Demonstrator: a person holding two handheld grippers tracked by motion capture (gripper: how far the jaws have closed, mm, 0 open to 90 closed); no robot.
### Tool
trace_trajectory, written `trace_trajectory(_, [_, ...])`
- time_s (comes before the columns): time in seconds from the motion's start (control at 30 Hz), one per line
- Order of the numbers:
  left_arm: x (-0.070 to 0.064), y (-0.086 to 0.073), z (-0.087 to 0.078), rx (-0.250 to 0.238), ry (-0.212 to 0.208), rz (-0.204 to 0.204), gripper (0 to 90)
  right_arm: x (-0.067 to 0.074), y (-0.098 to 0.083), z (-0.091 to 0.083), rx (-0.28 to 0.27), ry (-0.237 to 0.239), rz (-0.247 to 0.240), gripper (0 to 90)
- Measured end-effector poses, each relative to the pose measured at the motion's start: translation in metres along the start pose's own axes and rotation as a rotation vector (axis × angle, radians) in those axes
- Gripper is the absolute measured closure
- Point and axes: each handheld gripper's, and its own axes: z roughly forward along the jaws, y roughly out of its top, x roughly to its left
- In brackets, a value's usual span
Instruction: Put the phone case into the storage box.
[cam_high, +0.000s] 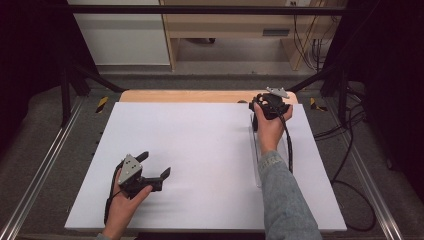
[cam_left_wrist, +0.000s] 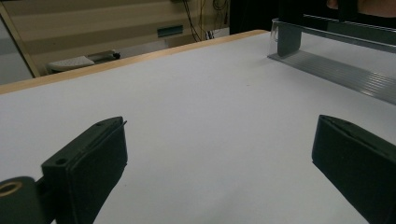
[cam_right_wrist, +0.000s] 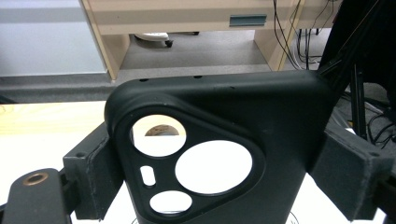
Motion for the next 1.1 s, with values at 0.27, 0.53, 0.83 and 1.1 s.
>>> trace_trajectory(0.27, [-0.0002, 0.0001, 0.0002, 0.002, -0.004, 0.003, 4.0, -0.0016, 0.0001, 0.0007, 0.001, 0.011, -0.003, 12.6])
trace_trajectory(0.53, [-0.0004, -0.0003, -0.0003, 0.003, -0.006, -0.002, 4.1, 0.0009, -0.0031, 0.0026, 0.017, 0.017, -0.035, 10.5])
trace_trajectory(0.83, [-0.0032, -0.0005, 0.0014, 0.009, -0.014, 0.011, 4.1, -0.0027, -0.0032, 0.0011, 0.035, 0.033, -0.058, 4.9])
trace_trajectory(1.1, [-0.0033, -0.0004, 0.0015, 0.009, -0.015, 0.013, 4.3, -0.0074, -0.0017, -0.0019, 0.039, 0.052, -0.045, 4.9])
